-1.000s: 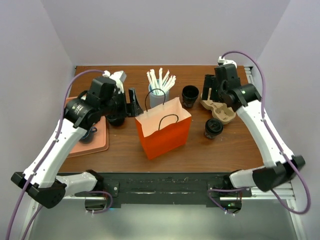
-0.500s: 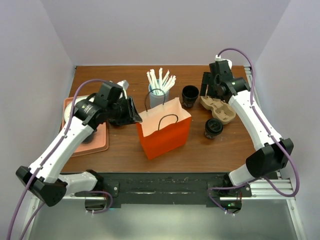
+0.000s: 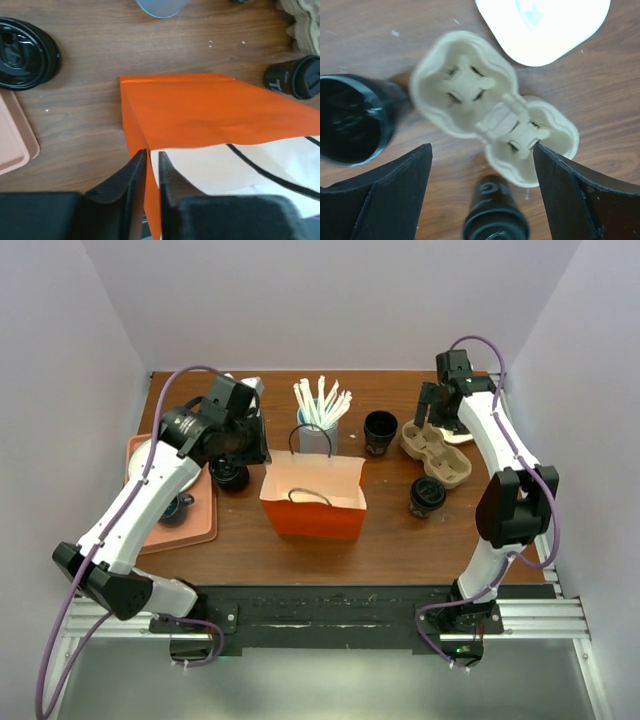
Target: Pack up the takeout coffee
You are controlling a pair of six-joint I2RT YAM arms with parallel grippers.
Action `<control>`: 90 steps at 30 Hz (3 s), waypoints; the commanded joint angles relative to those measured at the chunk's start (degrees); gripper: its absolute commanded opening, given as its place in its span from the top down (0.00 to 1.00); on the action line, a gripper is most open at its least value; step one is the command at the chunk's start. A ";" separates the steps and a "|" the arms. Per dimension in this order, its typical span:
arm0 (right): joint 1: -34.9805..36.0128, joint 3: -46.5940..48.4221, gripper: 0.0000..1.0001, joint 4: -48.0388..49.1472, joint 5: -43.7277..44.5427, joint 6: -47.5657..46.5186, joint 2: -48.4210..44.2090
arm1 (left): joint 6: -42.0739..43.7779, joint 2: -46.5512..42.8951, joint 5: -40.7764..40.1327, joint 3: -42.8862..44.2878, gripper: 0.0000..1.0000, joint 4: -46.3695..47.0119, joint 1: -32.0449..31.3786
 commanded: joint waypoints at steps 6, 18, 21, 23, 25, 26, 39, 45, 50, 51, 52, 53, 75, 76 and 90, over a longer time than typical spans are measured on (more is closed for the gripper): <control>-5.00 2.20 0.20 -0.73 -4.07 -5.00 2.81 | 5.06 2.30 -2.19 8.37 0.42 -3.98 0.51; -5.97 0.53 0.23 2.34 -14.98 -22.40 4.75 | 3.66 -1.65 -0.70 7.14 0.30 -6.18 0.60; -6.32 2.81 0.30 0.85 -17.27 -23.73 7.04 | 2.44 -2.01 0.71 6.26 0.30 -5.48 0.51; -6.41 3.17 0.35 0.23 -19.18 -24.69 8.00 | 1.64 -2.54 2.01 5.21 0.29 -5.13 0.51; -7.02 2.90 0.36 0.05 -19.90 -25.49 8.18 | 0.85 -3.85 3.86 3.72 0.29 -3.19 0.51; -7.29 2.21 0.36 0.23 -20.69 -25.84 8.01 | 0.59 -4.03 4.13 3.62 0.28 -3.02 0.51; -9.13 -1.58 0.36 0.23 -22.80 -31.29 8.18 | 1.64 -2.54 3.87 4.85 0.27 -5.56 0.51; -9.13 -2.72 0.39 0.58 -24.12 -32.34 8.53 | 1.64 -2.36 4.05 4.33 0.27 -5.48 0.60; -9.05 -2.64 0.43 1.46 -23.77 -32.08 8.88 | 1.72 -2.27 3.96 3.89 0.27 -5.04 0.51; -9.13 -2.37 0.43 1.29 -23.60 -32.08 9.15 | 1.81 -2.27 3.96 3.62 0.27 -5.12 0.51; -9.13 -1.94 0.44 1.11 -23.60 -32.08 9.32 | 1.81 -2.36 3.87 3.62 0.27 -5.04 0.51; -9.13 -2.02 0.45 1.19 -23.60 -32.17 9.41 | 1.90 -2.36 3.96 3.53 0.27 -5.12 0.51; -8.87 -0.18 0.72 0.76 -20.00 -32.43 7.57 | 2.87 -1.92 2.91 3.09 0.26 -4.07 0.60; -8.87 -0.09 0.72 0.76 -19.47 -32.26 7.13 | 2.87 -1.83 3.08 2.83 0.26 -3.98 0.51; -8.78 0.96 0.73 -1.87 -17.71 -28.04 2.91 | 4.36 -1.31 2.73 3.27 0.28 -1.35 0.51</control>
